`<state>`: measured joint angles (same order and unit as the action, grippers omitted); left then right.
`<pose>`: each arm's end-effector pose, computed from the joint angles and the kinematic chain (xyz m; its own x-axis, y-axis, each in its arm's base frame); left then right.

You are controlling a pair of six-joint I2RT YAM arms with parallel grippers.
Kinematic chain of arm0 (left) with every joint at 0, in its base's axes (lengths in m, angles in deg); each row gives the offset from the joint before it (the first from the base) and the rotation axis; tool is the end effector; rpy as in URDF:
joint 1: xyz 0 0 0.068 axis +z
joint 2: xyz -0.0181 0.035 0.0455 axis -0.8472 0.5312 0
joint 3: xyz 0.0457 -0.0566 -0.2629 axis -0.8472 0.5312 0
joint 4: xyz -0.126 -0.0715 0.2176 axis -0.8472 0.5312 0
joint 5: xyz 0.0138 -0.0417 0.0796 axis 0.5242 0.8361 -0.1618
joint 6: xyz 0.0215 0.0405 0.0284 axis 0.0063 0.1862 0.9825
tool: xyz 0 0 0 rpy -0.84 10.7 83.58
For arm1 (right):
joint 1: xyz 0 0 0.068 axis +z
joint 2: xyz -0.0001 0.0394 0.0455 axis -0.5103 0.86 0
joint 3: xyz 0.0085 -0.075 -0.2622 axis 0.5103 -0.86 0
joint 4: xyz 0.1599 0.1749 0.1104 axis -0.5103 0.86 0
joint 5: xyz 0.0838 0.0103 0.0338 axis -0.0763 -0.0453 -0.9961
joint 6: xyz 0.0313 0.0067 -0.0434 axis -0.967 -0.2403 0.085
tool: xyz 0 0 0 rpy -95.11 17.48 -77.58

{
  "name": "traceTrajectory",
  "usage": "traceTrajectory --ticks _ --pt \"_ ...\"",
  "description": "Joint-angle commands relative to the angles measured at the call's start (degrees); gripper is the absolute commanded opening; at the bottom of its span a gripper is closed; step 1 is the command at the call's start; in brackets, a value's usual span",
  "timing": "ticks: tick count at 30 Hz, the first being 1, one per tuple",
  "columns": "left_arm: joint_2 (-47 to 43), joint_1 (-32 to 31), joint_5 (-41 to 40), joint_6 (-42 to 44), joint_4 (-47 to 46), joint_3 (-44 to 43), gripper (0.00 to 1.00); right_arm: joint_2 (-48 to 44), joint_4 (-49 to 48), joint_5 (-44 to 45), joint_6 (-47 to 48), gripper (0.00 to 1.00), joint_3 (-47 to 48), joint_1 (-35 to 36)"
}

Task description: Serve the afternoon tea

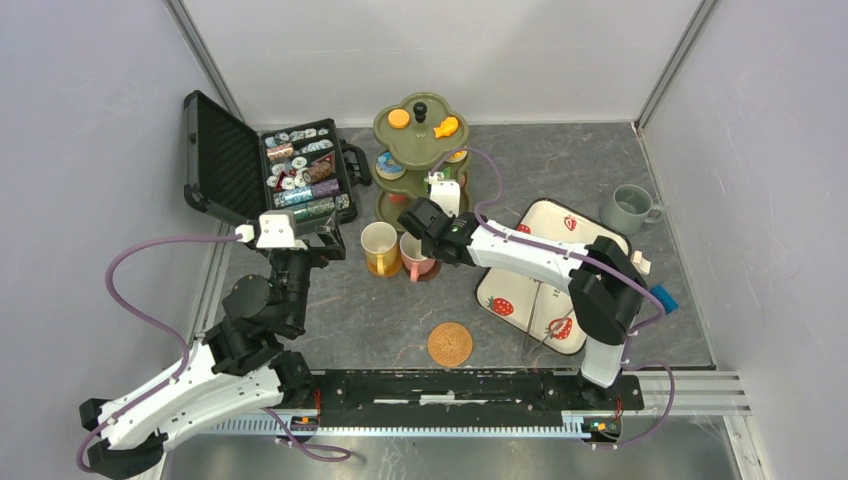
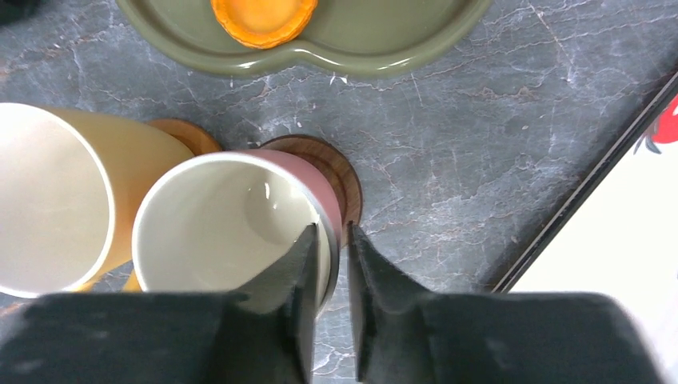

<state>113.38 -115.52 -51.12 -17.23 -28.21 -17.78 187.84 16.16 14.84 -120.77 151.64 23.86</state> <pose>0.0831 -0.0755 0.3668 0.1265 -0.0545 -0.9905 0.0138 0.9985 -0.0532 0.2418 0.3075 0.2362 -0.7214 0.1091 -0.6838 0.0302 0.9915 0.1264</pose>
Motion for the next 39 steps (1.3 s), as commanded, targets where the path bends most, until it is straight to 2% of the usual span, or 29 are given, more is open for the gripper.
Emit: traceTrajectory --ticks 1,3,9,14,18,21,23,28,31,36,39 --pt "0.5 0.2 0.6 -0.2 -0.5 -0.6 1.0 -1.4 -2.0 0.3 -0.2 0.32 0.2 0.3" --pt "0.6 0.2 0.7 -0.3 -0.5 -0.6 1.0 -3.3 -4.1 -0.2 1.2 0.44 -1.7 0.3" --pt "1.2 0.2 0.8 -0.3 -0.4 -0.7 1.0 -10.5 -6.8 0.0 9.2 0.59 -3.9 0.3" --pt "1.1 0.2 0.7 -0.6 0.2 -1.1 1.0 -19.1 -8.1 -1.1 28.2 0.76 -9.7 0.3" --pt "1.1 0.2 1.2 -1.4 0.9 -1.6 1.0 -29.7 -11.2 -10.0 37.2 0.74 -22.3 1.5" --pt "1.2 0.2 1.6 -1.8 1.6 -2.0 1.0 -37.5 -16.1 -22.0 38.5 0.72 -32.1 3.7" --pt "1.3 0.2 1.7 -1.8 1.7 -2.2 1.0 -39.3 -16.3 -24.5 37.1 0.68 -35.2 6.5" --pt "1.1 0.3 1.1 -1.6 2.0 -2.3 1.0 -38.1 -16.2 -24.4 32.3 0.46 -40.5 13.4" --pt "0.8 0.2 1.0 -1.6 2.0 -2.1 1.0 -35.5 -16.9 -22.9 30.0 0.28 -42.1 15.9" --pt "1.0 0.2 1.2 -1.7 2.0 -2.3 1.0 -28.4 -19.9 -21.3 29.0 0.03 -40.8 19.4" --pt "1.0 0.2 1.1 -1.5 2.0 -2.2 1.0 -25.2 -20.6 -19.0 28.9 0.0 -39.3 20.4"
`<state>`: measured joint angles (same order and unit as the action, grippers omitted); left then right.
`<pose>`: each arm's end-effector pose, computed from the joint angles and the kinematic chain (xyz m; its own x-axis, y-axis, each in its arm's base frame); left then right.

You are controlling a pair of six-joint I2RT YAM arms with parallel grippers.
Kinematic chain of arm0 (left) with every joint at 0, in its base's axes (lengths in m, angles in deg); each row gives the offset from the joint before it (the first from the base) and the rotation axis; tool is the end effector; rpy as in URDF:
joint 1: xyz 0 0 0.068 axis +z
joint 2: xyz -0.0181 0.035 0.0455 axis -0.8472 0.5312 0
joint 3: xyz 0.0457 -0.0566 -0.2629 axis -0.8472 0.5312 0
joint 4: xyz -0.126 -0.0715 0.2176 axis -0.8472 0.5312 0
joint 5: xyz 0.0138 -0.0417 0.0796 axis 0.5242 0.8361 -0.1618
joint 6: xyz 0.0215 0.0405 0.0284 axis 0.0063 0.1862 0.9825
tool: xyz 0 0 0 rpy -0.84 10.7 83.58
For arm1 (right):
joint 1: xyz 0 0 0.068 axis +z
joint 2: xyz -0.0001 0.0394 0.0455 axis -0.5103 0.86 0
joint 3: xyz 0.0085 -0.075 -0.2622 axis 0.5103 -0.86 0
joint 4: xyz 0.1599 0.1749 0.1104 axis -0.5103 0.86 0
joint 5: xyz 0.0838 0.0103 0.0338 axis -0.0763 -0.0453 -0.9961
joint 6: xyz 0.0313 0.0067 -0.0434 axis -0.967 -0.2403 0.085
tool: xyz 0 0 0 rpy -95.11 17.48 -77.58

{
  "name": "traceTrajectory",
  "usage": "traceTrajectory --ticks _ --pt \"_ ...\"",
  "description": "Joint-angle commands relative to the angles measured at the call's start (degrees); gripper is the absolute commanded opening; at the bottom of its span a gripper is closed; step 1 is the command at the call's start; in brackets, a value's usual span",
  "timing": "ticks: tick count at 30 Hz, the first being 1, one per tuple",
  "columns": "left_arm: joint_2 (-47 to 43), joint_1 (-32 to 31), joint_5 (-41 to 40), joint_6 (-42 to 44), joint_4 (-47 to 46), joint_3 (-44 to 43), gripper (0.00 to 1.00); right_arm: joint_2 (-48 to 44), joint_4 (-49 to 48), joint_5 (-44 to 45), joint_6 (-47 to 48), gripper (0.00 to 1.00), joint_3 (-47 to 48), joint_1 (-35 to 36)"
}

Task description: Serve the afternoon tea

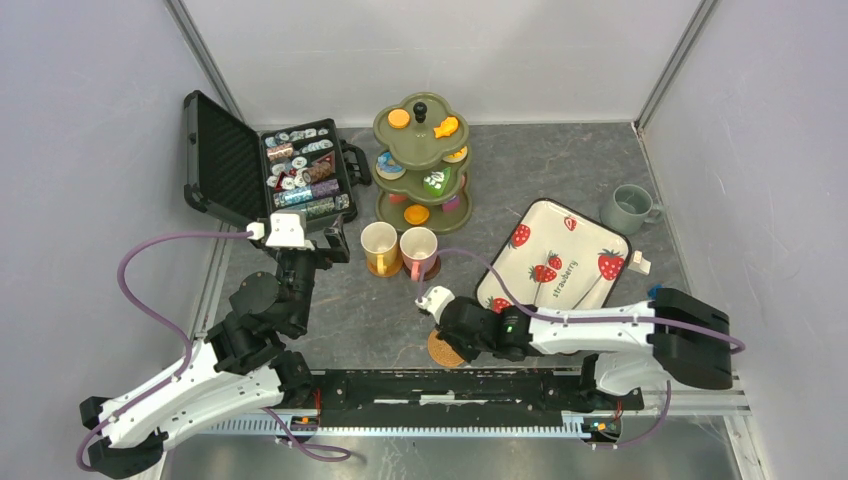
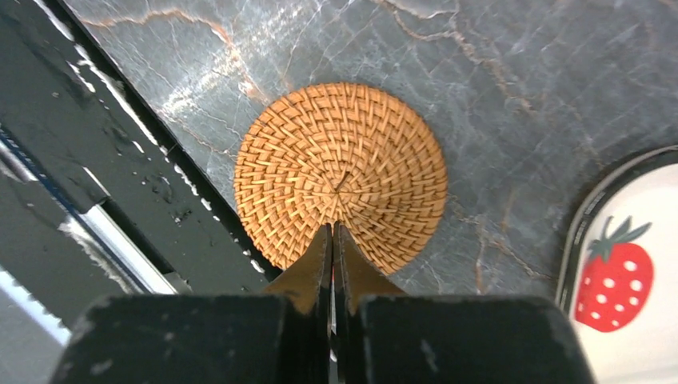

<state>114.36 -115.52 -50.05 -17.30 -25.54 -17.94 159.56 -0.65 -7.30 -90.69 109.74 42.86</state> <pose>0.0857 -0.0803 0.3619 0.0967 -0.0047 -0.9953 0.0314 0.9995 -0.0016 0.0769 0.2399 0.1794 -0.5263 -0.6079 -0.5945 -0.7880 0.6114 0.0725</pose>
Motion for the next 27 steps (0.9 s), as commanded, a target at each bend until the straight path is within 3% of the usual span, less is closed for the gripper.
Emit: traceTrajectory --ticks 1,13,16,20,27 --pt "0.1 0.2 -0.2 -1.4 -0.6 -2.0 1.0 3.7 -3.9 3.8 -1.3 0.0 2.9 1.4" --pt "0.7 0.3 -0.5 -0.9 -0.8 -1.9 1.0 6.5 -7.5 6.6 -4.1 0.0 -0.6 1.4" --pt "0.9 0.2 -0.6 -0.9 -1.0 -1.8 1.0 7.2 -6.6 11.0 -6.0 0.0 -0.7 1.3" --pt "1.1 0.2 -0.5 -0.7 -0.9 -1.9 1.0 7.1 -5.6 15.8 -8.9 0.0 -0.9 -1.9" --pt "1.2 0.2 -0.5 -0.6 -1.1 -1.9 1.0 9.2 -14.6 15.1 -6.1 0.0 -1.2 -9.8"
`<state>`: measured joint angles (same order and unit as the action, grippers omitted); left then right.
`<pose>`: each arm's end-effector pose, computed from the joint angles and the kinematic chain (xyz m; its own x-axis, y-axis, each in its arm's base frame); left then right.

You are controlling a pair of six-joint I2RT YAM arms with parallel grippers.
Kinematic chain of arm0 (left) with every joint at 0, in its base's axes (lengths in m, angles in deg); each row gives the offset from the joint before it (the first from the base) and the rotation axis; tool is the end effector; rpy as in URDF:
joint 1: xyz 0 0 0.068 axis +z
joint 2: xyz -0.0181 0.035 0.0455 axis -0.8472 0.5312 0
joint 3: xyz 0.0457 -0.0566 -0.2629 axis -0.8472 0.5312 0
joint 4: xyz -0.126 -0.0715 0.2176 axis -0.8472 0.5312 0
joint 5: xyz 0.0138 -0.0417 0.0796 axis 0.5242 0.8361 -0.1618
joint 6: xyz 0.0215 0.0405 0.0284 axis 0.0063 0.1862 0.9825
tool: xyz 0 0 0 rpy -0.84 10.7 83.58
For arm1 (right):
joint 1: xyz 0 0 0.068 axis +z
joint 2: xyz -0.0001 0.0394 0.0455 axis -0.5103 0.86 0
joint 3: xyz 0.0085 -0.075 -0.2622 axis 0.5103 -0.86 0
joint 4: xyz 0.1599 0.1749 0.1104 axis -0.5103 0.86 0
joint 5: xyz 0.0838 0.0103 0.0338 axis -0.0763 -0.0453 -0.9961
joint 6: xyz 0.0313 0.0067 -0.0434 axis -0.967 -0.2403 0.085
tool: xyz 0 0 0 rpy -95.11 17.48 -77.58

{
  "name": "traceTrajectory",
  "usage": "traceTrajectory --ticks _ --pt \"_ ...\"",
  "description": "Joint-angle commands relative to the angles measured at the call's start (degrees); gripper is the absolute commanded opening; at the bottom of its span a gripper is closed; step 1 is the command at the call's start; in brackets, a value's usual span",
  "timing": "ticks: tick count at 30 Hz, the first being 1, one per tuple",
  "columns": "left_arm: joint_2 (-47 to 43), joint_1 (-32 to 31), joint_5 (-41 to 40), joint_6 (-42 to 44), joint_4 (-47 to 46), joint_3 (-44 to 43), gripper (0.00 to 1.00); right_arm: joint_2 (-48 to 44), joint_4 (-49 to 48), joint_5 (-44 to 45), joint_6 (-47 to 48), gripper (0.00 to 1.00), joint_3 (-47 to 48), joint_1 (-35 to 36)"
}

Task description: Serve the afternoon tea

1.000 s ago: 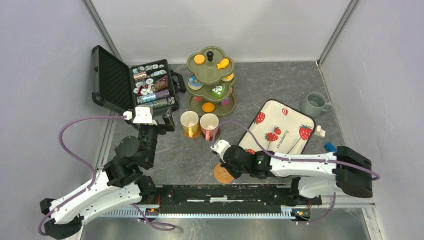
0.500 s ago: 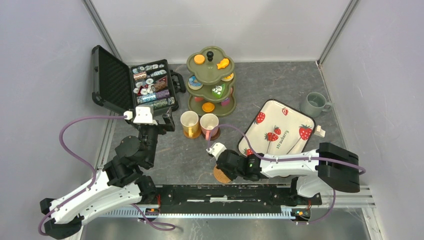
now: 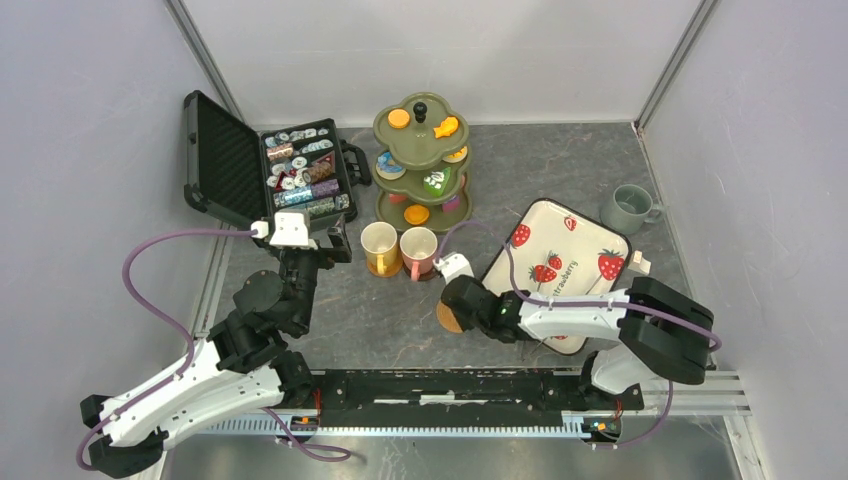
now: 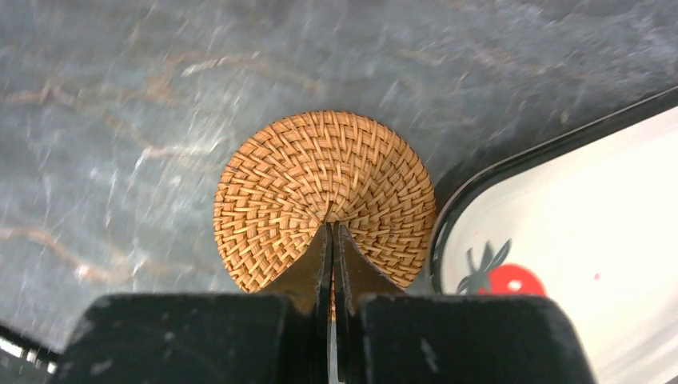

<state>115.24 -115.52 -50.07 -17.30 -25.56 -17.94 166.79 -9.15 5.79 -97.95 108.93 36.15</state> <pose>0.0877 -0.0835 0.3605 0.0886 0.0080 -0.9960 0.0311 0.9995 0.0108 0.1177 0.2406 0.1563 -0.6279 -0.4024 -0.6662 -0.5343 0.8453 -0.0070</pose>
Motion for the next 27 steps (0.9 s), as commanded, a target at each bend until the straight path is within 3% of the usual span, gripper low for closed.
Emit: traceTrajectory --ticks 1,13,27 --pt "0.3 0.3 -0.6 -0.5 -1.0 -1.8 1.0 2.6 -7.6 1.6 2.1 0.0 -0.1 -4.0" --pt "0.7 0.2 -0.5 -0.3 -1.4 -1.6 1.0 9.3 -10.6 2.6 3.2 0.0 5.3 -13.0" --pt "1.0 0.2 -0.3 -0.4 -1.5 -1.6 1.0 12.8 -10.9 4.9 4.7 0.0 8.6 -16.5"
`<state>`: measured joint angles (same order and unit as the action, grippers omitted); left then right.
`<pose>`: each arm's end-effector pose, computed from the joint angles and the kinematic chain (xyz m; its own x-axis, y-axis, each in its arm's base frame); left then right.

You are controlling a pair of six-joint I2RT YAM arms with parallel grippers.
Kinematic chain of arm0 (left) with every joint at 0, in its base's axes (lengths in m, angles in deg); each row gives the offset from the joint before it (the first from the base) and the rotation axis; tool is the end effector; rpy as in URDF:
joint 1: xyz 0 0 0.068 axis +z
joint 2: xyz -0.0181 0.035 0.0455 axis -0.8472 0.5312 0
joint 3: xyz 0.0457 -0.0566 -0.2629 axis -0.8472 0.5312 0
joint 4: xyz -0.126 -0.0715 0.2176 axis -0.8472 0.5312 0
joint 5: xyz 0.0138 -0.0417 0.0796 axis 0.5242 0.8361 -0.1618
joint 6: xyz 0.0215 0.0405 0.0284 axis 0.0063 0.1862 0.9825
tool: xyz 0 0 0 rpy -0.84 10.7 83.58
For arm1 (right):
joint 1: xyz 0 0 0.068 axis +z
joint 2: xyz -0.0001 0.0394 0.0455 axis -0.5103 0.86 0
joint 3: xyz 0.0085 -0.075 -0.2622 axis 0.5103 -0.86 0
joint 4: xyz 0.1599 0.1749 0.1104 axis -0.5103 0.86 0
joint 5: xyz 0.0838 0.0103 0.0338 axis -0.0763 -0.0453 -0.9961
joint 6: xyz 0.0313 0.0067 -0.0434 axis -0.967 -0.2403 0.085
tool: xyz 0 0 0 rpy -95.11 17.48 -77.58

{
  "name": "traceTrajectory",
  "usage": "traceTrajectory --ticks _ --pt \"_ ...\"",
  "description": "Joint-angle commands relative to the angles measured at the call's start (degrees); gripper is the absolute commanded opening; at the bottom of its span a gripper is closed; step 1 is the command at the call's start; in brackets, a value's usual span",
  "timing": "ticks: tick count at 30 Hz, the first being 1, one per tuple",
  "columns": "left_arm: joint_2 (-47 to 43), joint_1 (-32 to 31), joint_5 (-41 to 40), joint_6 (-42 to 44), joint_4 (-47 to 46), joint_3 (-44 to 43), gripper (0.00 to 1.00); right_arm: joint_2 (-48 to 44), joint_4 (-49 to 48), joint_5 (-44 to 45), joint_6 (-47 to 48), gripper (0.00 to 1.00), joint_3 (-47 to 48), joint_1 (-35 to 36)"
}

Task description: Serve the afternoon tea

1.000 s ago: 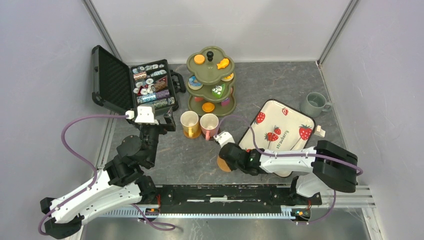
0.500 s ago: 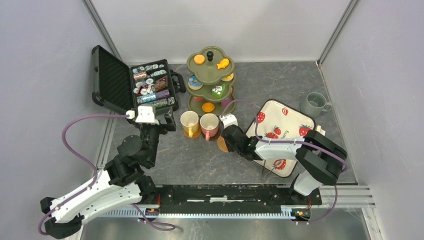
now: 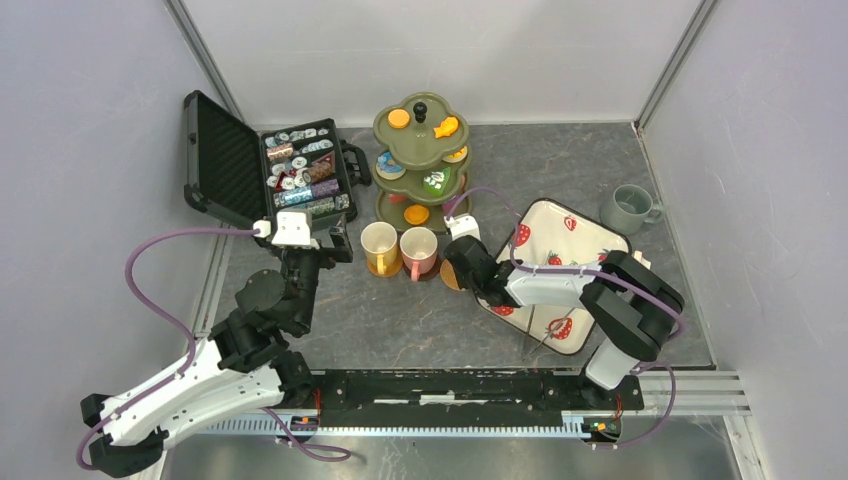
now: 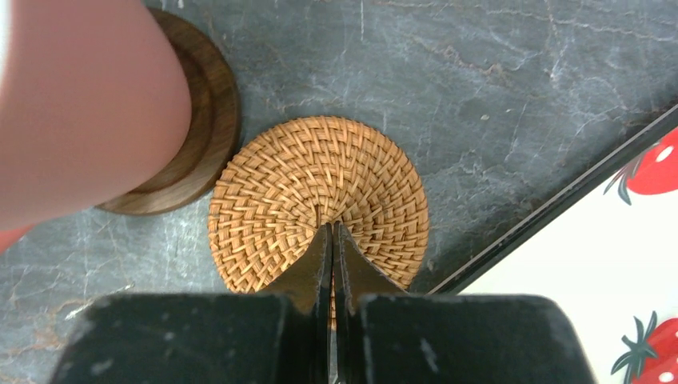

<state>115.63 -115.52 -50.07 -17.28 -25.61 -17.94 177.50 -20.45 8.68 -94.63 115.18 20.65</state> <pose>0.0886 -0.0849 0.3599 0.0855 0.0133 -0.9963 0.0311 0.9994 0.0160 0.2087 0.2365 0.1497 -0.6280 -0.2049 -0.7507 -0.2961 0.9551 -0.0130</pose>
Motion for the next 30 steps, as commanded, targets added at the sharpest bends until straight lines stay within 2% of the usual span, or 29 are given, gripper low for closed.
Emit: traceTrajectory --ticks 1,13,19,22,25,27,30 --pt "0.6 0.3 -0.2 -0.4 -1.4 -1.5 1.0 2.4 0.6 2.2 1.5 0.0 2.7 -1.2" --pt "0.7 0.2 -0.2 -0.4 -1.5 -1.5 1.0 0.9 2.9 0.6 3.7 0.02 7.1 -1.9" --pt "0.6 0.2 -0.2 -0.4 -1.4 -1.5 1.0 -5.1 8.4 1.8 6.0 0.25 12.1 -1.9" --pt "0.5 0.2 -0.1 -0.6 -1.3 -1.6 1.0 -9.7 11.1 7.9 11.7 0.4 14.6 -2.0" --pt "0.1 0.2 0.1 -0.8 -1.1 -1.8 1.0 -14.1 12.5 14.5 18.7 0.5 14.9 -3.1" --pt "-0.2 0.3 0.3 -1.1 -0.8 -1.8 1.0 -17.3 12.3 18.0 22.3 0.56 13.7 -5.5" --pt "-0.8 0.2 0.3 -1.1 -0.7 -1.8 1.0 -21.3 12.8 18.5 22.5 0.63 12.4 -12.2"
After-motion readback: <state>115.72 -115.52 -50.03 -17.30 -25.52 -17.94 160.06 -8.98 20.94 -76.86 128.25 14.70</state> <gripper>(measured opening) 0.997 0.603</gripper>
